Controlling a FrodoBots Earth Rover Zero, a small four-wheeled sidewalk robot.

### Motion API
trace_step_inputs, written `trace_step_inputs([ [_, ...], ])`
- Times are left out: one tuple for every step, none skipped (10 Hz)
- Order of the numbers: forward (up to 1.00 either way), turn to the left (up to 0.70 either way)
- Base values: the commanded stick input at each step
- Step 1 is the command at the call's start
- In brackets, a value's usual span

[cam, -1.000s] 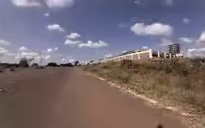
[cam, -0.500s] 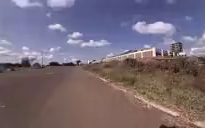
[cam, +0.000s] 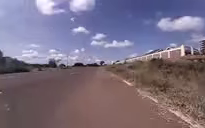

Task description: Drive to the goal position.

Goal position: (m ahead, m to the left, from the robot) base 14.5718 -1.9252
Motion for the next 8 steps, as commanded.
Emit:
trace_step_inputs([
  [1.0,0.25],
  [1.0,0.05],
  [1.0,0.05],
  [1.0,0.05],
  [1.0,0.05],
  [1.0,-0.23],
  [1.0,-0.35],
  [1.0,-0.35],
])
